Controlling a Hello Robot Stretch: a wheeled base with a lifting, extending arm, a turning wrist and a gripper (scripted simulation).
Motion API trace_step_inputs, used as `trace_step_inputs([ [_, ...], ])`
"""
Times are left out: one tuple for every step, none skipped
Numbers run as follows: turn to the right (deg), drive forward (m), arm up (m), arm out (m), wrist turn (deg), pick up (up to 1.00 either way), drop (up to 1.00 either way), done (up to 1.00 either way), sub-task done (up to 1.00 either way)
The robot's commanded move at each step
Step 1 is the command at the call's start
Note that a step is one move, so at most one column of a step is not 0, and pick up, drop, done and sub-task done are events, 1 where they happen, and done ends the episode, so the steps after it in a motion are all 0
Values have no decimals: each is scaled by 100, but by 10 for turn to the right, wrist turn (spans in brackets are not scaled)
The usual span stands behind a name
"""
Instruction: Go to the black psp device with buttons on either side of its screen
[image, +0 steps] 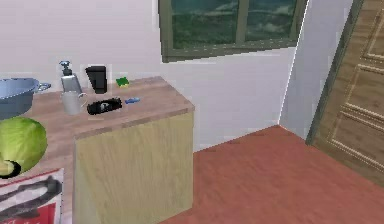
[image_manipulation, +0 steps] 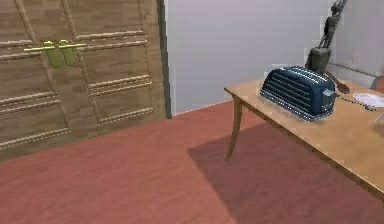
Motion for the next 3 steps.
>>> trace_step_inputs([
  [0, 20, 0, 0, 0, 0, 0, 0, 0],
  [-270, 0, 0, 0, 0, 0, 0, 0, 0],
  [0, 0, 0, 0, 0, 0, 0, 100, 0],
])
